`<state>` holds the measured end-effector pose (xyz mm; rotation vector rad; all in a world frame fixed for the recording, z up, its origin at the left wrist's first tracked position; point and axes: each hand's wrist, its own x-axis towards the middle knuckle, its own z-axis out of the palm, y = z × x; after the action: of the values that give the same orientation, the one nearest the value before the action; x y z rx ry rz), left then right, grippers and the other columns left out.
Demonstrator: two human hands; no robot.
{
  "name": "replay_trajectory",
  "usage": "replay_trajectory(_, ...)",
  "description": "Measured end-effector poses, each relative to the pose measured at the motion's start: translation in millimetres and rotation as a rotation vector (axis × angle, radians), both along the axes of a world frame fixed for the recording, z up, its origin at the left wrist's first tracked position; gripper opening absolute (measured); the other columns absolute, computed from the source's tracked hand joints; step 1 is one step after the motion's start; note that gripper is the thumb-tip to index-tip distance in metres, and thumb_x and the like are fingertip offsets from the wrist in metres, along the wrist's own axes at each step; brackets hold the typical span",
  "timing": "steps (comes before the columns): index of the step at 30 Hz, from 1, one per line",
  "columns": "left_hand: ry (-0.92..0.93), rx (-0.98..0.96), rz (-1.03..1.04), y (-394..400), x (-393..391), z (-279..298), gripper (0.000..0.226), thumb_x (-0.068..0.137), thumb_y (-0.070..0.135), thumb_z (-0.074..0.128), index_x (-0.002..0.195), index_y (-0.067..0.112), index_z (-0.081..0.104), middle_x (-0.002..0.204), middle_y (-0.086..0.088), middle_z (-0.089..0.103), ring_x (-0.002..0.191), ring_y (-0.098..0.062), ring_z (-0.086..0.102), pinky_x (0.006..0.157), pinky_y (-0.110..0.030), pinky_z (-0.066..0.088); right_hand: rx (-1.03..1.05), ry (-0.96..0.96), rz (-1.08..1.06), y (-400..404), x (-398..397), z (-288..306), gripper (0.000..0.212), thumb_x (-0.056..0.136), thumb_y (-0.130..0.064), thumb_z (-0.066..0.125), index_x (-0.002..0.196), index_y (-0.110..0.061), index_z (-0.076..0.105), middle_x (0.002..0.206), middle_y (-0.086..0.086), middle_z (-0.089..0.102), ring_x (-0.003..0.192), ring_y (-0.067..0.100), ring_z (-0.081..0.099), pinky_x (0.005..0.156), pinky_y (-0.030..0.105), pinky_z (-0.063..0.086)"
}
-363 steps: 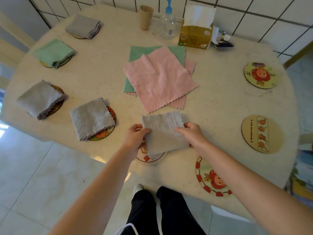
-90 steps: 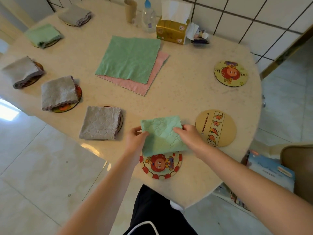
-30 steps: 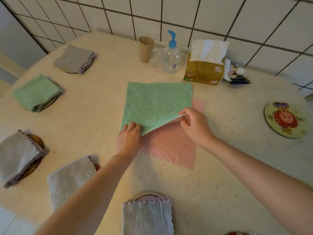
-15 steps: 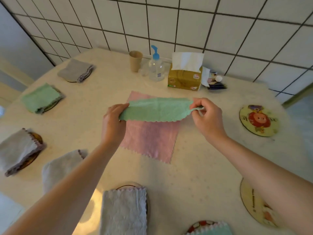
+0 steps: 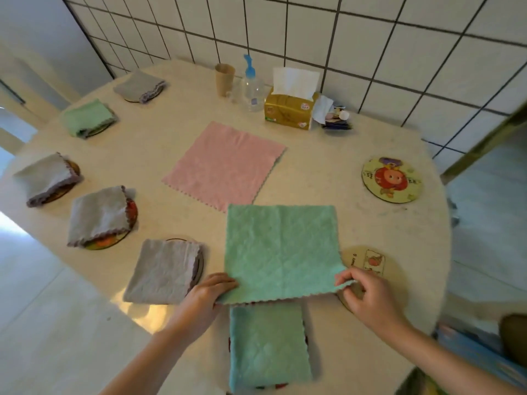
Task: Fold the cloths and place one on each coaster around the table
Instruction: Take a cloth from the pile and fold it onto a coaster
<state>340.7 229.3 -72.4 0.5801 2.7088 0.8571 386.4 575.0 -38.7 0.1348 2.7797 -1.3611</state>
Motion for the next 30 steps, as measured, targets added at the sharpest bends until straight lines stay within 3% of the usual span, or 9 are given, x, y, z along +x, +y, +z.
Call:
replay_trajectory(5, -0.133, -0.022, 0.137, 0.5, 18.3, 8.0, 0.04, 0.074, -0.005, 0.057, 0.103, 0.017, 0.073, 0.104, 0.01, 0.067, 0.101, -0.01, 0.062, 0.086, 0.003, 0.033, 0.022, -0.117, 0.102, 7.6, 23.3, -4.9, 0.036, 0.081, -0.004, 0.065, 0.078, -0.039, 0.06, 0.089, -0.019, 0.064, 0.072, 0.006, 0.061, 0.06, 0.016, 0.046)
replay_trajectory(9, -0.276, 0.175, 0.457, 3.0, 0.0, 18.4, 0.027, 0.084, -0.005, 0.061, 0.088, 0.02, 0.072, 0.067, 0.013, 0.069, 0.064, 0.0, 0.063, 0.065, -0.013, 0.049, -0.088, -0.077, 0.003, 5.0, 1.1, 4.0, 0.023, 0.084, -0.006, 0.064, 0.083, -0.029, 0.063, 0.08, -0.013, 0.066, 0.069, 0.005, 0.061, 0.059, 0.017, 0.045)
replay_trajectory(11, -0.303, 0.293, 0.602, 9.8, -18.5, 22.5, 0.021, 0.086, -0.003, 0.061, 0.077, 0.013, 0.069, 0.048, 0.011, 0.057, 0.044, 0.003, 0.046, 0.047, -0.014, 0.037, -0.137, -0.072, -0.087, 5.1, -16.7, 6.5, 0.017, 0.086, -0.01, 0.062, 0.078, -0.025, 0.062, 0.072, -0.002, 0.065, 0.065, 0.007, 0.058, 0.059, 0.023, 0.043)
replay_trajectory(13, -0.285, 0.369, 0.701, 17.6, -38.6, 26.0, 0.016, 0.087, 0.003, 0.063, 0.072, 0.007, 0.066, 0.057, 0.005, 0.055, 0.053, -0.007, 0.044, 0.05, -0.019, 0.034, -0.167, -0.092, -0.173, 6.2, -37.3, 9.1, 0.014, 0.089, -0.017, 0.059, 0.075, -0.015, 0.06, 0.069, 0.007, 0.062, 0.061, 0.018, 0.052, 0.057, 0.029, 0.037)
replay_trajectory(15, -0.347, 0.462, 0.762, 25.1, -60.8, 27.8, 0.012, 0.088, 0.008, 0.064, 0.076, 0.005, 0.066, 0.067, -0.005, 0.06, 0.063, -0.016, 0.053, 0.058, -0.024, 0.047, -0.167, -0.104, -0.268, 8.0, -62.4, 8.4, 0.016, 0.09, -0.022, 0.058, 0.079, -0.011, 0.061, 0.071, 0.009, 0.064, 0.065, 0.023, 0.056, 0.058, 0.033, 0.04)
replay_trajectory(18, -0.379, 0.449, 0.809, 33.3, -93.5, 15.7, 0.014, 0.088, 0.017, 0.065, 0.076, 0.011, 0.068, 0.07, -0.012, 0.065, 0.066, -0.023, 0.059, 0.067, -0.045, 0.055, -0.149, -0.156, -0.374, 8.2, -98.7, 0.7, 0.017, 0.09, -0.022, 0.058, 0.078, -0.011, 0.063, 0.074, 0.009, 0.067, 0.072, 0.025, 0.061, 0.06, 0.033, 0.043)
replay_trajectory(23, -0.337, 0.243, 0.816, 49.1, -127.2, -6.1, 0.019, 0.088, 0.026, 0.063, 0.075, 0.012, 0.066, 0.063, -0.005, 0.062, 0.06, -0.023, 0.055, 0.058, -0.031, 0.043, -0.118, -0.286, -0.457, 13.7, -133.1, -27.7, 0.018, 0.09, -0.019, 0.058, 0.076, -0.01, 0.065, 0.071, 0.005, 0.065, 0.072, 0.021, 0.059, 0.059, 0.029, 0.044)
replay_trajectory(26, -0.351, 0.135, 0.811, 47.2, -130.2, -17.4, 0.021, 0.088, 0.028, 0.061, 0.076, 0.012, 0.067, 0.068, -0.008, 0.067, 0.063, -0.026, 0.061, 0.06, -0.031, 0.047, -0.106, -0.335, -0.472, 15.7, -144.2, -39.2, 0.012, 0.088, -0.02, 0.061, 0.08, -0.014, 0.067, 0.077, 0.002, 0.069, 0.079, 0.024, 0.066, 0.072, 0.04, 0.057)
replay_trajectory(30, -0.337, 0.095, 0.782, 44.1, -130.5, -24.2, 0.022, 0.09, 0.029, 0.059, 0.078, 0.012, 0.065, 0.07, -0.009, 0.068, 0.058, -0.026, 0.06, 0.055, -0.03, 0.045, -0.059, -0.361, -0.488, 15.6, -148.1, -42.5, 0.008, 0.087, -0.021, 0.064, 0.079, -0.018, 0.065, 0.078, 0.001, 0.068, 0.079, 0.024, 0.067, 0.076, 0.045, 0.058)
